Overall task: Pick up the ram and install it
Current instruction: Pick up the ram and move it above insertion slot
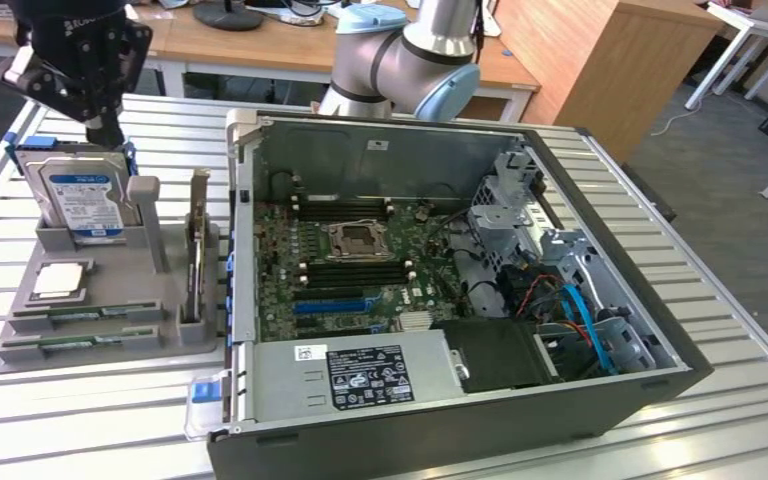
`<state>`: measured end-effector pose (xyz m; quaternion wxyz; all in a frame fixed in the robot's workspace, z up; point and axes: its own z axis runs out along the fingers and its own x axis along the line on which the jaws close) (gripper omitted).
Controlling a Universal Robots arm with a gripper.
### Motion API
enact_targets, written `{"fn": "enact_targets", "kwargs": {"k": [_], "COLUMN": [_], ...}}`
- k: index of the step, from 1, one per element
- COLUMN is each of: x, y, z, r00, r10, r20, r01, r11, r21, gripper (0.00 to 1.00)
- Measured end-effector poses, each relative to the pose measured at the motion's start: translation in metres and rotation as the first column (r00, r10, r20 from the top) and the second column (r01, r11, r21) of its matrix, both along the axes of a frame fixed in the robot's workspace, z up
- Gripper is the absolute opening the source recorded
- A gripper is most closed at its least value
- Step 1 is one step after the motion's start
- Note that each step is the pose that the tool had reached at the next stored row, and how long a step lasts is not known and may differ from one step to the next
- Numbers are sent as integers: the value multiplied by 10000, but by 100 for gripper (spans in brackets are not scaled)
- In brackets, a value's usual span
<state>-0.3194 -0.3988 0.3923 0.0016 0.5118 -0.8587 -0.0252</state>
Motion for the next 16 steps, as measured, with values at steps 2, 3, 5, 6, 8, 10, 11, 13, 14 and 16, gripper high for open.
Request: {"fn": "enact_targets", "kwargs": {"k": [2, 3, 5, 6, 8, 10, 11, 13, 14, 16], "x": [0, 0, 0, 0, 0, 0, 0, 0, 0, 0], "y": [0, 0, 0, 0, 0, 0, 0, 0, 0, 0], "z": [-1, 0, 0, 0, 0, -1, -1, -1, -1, -1], "r00": [9994, 9988, 9965, 9949, 9910, 9858, 9828, 9761, 9724, 9642], "r10": [334, 499, 837, 1004, 1338, 1682, 1846, 2173, 2334, 2653], "r20": [0, 0, 0, 0, -1, -1, -1, -1, 0, -1], "r01": [-334, -499, -837, -1004, -1338, -1682, -1846, -2173, -2334, -2653], "r11": [9994, 9988, 9965, 9949, 9910, 9858, 9828, 9761, 9724, 9642], "r21": [0, -1, -1, -2, -3, -3, -4, -5, -5, -6], "gripper": [11, 11, 11, 11, 11, 11, 11, 11, 11, 11]}}
